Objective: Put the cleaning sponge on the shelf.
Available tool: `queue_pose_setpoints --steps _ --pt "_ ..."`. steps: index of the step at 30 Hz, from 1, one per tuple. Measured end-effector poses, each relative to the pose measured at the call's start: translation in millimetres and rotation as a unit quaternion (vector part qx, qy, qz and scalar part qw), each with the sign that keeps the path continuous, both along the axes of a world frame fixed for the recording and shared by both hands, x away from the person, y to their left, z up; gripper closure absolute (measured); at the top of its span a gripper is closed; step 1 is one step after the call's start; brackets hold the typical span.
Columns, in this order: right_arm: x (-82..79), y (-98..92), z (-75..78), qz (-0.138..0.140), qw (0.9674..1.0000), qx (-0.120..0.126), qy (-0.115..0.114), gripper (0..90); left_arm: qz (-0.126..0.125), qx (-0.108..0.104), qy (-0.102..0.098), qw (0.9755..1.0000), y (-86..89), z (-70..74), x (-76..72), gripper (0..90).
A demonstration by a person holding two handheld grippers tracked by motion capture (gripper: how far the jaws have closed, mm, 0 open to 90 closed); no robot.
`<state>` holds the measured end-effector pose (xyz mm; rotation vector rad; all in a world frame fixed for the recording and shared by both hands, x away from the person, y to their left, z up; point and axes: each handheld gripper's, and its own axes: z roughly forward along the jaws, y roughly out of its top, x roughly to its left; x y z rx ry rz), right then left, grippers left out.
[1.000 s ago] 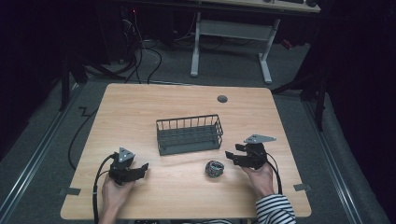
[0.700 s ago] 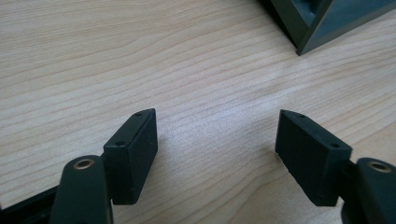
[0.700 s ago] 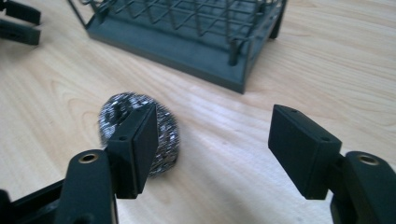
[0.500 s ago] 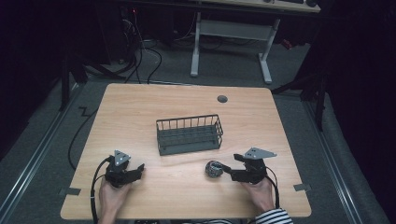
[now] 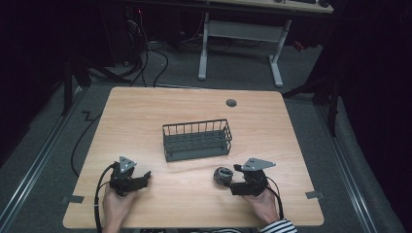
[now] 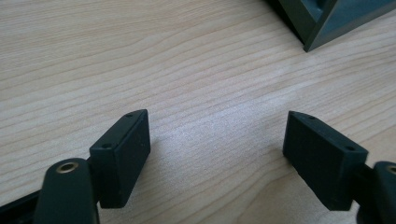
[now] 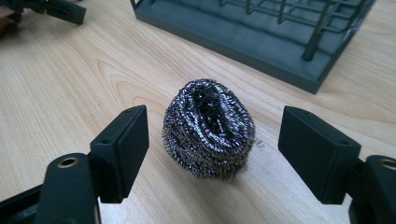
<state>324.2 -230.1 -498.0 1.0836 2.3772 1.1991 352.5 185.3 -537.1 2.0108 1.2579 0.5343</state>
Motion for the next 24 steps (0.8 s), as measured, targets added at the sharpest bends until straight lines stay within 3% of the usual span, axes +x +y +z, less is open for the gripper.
queue_pose_setpoints --steps 7,13,24 --pt "10.9 13.4 -8.6 0.005 0.9995 -0.028 0.014 24.3 -0.001 0.001 0.001 1.0 -0.2 0.1 0.0 22.7" --pt "16.0 22.1 -16.0 0.013 0.998 -0.058 0.022 33.3 0.0 0.001 0.001 1.0 -0.1 0.1 0.0 22.7" --pt "12.2 25.0 -11.9 0.022 0.997 -0.074 0.014 41.7 0.0 0.001 0.001 1.0 -0.1 0.1 0.0 22.7"
